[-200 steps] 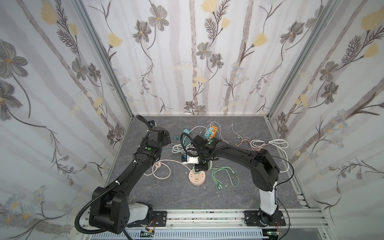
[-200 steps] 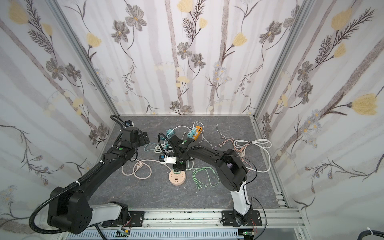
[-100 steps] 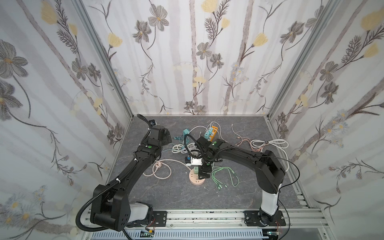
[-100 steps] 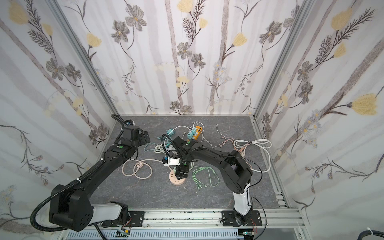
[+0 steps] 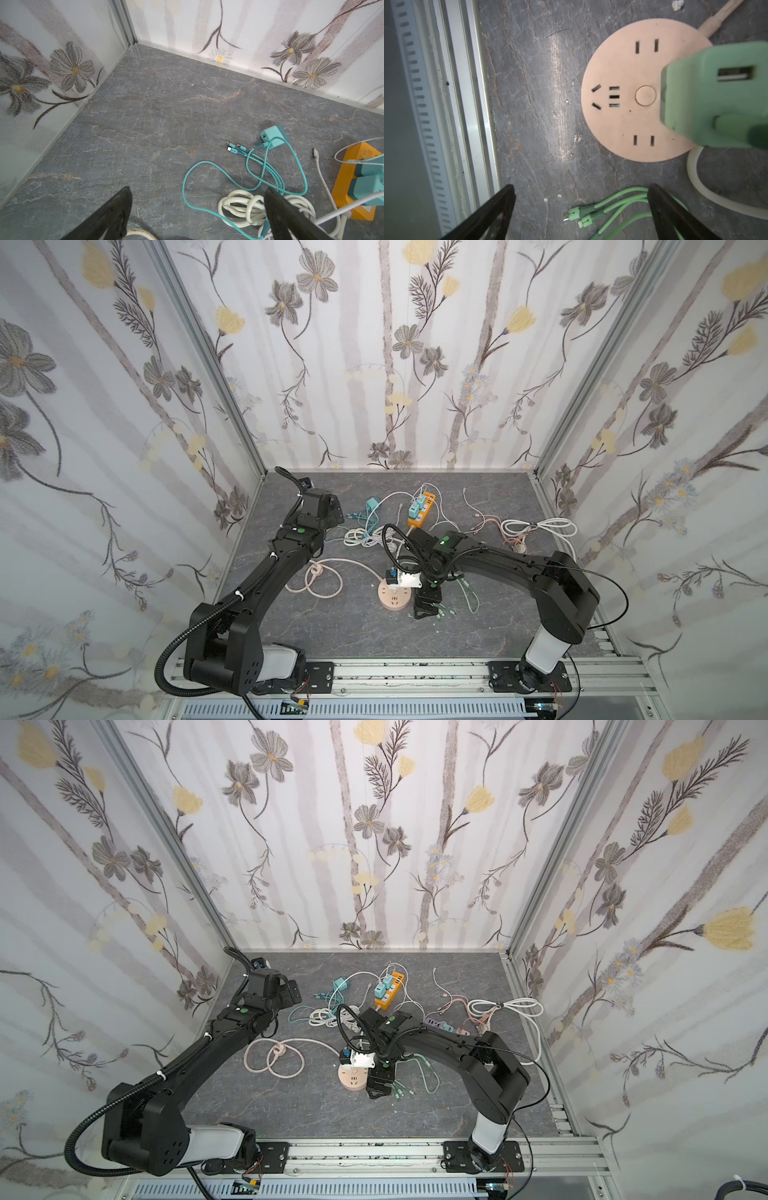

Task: Insert the plug
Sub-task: 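Push the charger prongs into the pink socket and open the right gripper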

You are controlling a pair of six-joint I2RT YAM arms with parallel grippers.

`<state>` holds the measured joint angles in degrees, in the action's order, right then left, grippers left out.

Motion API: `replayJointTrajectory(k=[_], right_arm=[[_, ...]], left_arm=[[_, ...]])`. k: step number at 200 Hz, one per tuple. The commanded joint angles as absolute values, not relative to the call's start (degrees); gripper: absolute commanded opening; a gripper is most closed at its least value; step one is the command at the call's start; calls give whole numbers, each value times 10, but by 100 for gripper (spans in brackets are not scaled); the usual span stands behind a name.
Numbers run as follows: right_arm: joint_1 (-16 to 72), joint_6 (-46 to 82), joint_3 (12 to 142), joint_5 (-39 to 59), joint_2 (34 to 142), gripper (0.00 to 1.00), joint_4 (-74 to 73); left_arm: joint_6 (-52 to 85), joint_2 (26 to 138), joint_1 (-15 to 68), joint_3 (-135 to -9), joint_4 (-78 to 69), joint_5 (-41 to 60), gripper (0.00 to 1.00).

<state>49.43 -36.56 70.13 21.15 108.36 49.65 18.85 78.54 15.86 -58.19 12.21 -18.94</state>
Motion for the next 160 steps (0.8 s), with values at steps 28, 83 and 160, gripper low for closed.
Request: replayJointTrajectory(k=[28,83,160], right_arm=[[493,-395,693,295,1012,99,514],[451,-341,626,368,877,99,368],[356,-90,433,364,696,99,-21]], left_arm=[[182,871,165,-659,153,-158,100],[174,1057,165,-858,261,-56,100],[107,1297,164,-1135,395,45,90]])
